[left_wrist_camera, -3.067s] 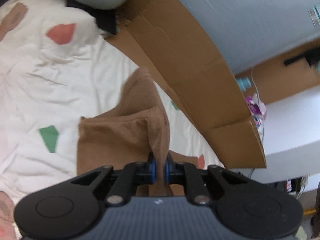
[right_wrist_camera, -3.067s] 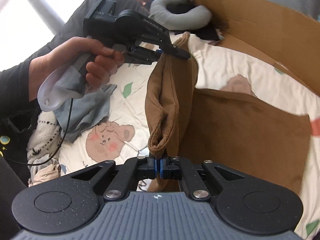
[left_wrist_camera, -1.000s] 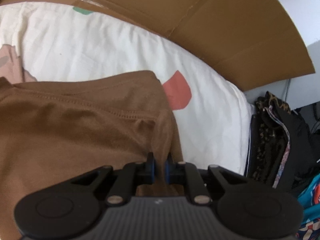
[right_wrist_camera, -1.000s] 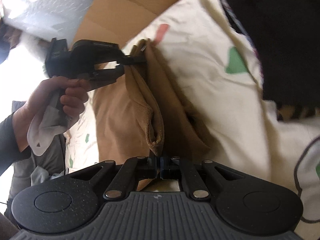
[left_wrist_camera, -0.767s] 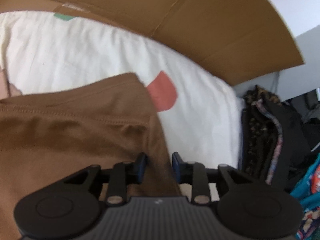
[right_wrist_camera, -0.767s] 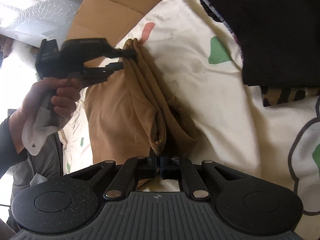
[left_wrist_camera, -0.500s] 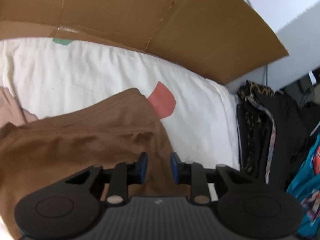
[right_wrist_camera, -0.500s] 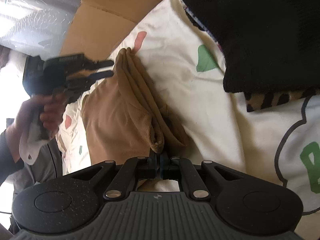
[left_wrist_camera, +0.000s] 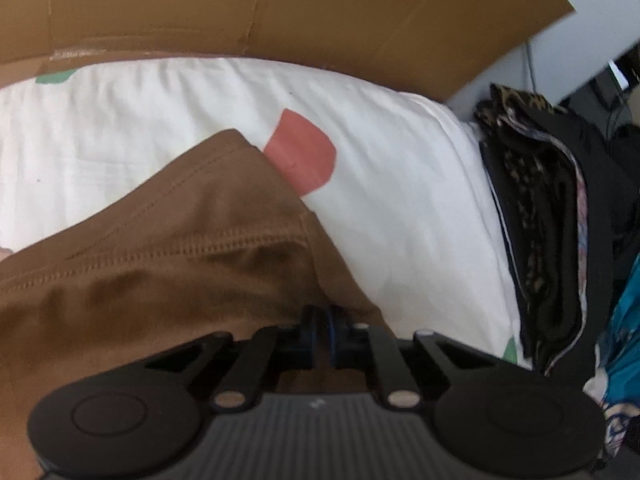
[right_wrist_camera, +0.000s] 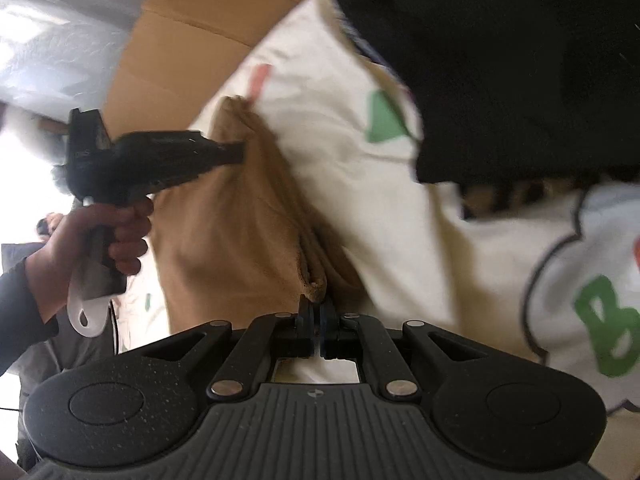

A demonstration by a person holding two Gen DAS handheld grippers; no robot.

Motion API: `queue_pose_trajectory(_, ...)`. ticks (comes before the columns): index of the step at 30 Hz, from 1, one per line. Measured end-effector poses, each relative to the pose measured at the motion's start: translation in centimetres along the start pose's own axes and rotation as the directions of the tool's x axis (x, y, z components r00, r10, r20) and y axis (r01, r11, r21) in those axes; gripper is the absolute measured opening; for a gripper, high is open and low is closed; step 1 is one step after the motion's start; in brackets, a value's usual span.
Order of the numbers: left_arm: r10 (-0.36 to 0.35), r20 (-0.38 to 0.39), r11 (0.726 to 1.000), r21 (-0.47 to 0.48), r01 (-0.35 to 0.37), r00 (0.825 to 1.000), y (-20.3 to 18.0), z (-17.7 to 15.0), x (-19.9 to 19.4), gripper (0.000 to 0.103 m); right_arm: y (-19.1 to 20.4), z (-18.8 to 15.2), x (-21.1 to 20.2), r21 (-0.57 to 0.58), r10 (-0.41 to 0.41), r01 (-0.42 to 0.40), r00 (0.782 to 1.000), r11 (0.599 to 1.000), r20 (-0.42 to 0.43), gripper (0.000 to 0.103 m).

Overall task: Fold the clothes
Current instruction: 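Lower the folded shirt onto the duvet and open both tools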

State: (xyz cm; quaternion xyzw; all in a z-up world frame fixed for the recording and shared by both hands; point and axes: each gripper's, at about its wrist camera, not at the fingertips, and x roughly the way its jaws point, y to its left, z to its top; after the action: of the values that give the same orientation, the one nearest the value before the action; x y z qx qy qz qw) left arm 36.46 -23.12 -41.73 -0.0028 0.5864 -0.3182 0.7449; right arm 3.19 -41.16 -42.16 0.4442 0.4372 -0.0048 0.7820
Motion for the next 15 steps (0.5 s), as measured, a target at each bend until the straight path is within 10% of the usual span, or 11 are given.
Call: queue_pose_trajectory(15,0.007,0.099,1.0,0.016,-0.008,0.995,3.6,0.0,-7.6,0.012,5.0,3.6,-2.3,-0.296,-0.059,0.091,0.992,0.951,0.115,0.024)
